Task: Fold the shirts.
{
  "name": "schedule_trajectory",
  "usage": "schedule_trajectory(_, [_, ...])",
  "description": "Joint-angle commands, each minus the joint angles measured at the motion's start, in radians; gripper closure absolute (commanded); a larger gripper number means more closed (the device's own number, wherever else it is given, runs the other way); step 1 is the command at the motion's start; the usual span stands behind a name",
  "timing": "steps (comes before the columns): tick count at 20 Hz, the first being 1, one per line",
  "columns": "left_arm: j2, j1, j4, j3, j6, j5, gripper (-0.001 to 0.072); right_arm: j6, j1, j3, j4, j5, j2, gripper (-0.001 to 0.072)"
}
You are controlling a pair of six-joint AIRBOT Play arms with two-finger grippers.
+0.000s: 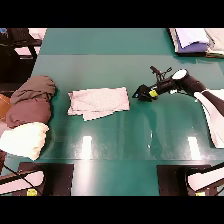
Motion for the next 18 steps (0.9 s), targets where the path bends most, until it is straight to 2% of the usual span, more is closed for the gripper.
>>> schedule_trajectory(1, [-0.001,0.001,-0.01,0.0,0.004,0.002,0.0688,0.003,0.058,0.019,0.063,-0.05,-0.076,0.0188])
schedule_trajectory(4, [-0.001,0.001,-0.016,-0.001,0.003,0.001,0.0688,0.004,0.143,0.15,0.063,-0.042,-0.173,0.0199])
schedule_trajectory(5, [-0.001,0.001,-0.024,-0.001,0.004,0.001,0.0688,0.004,0.171,0.197,0.063,-0.042,-0.207,0.0258])
schedule_trajectory(6, [-0.001,0.001,-0.04,-0.001,0.003,0.001,0.0688,0.004,0.193,0.236,0.063,-0.042,-0.235,0.0358])
schedule_trajectory(8, [-0.001,-0.026,-0.034,0.0,0.005,0.001,0.0689,-0.005,0.225,0.314,0.059,-0.037,-0.278,0.0665])
schedule_trajectory(9, [-0.001,-0.051,-0.026,0.0,0.008,0.001,0.0689,-0.007,0.228,0.345,0.05,-0.039,-0.283,0.0698])
schedule_trajectory(14, [-0.001,-0.222,-0.004,0.0,0.033,0.0,0.0689,0.006,0.11,0.377,-0.097,-0.037,-0.143,0.0699])
schedule_trajectory(18, [-0.001,-0.309,-0.004,0.0,0.041,0.002,0.0688,0.027,-0.155,0.219,-0.197,-0.033,0.09,0.0699])
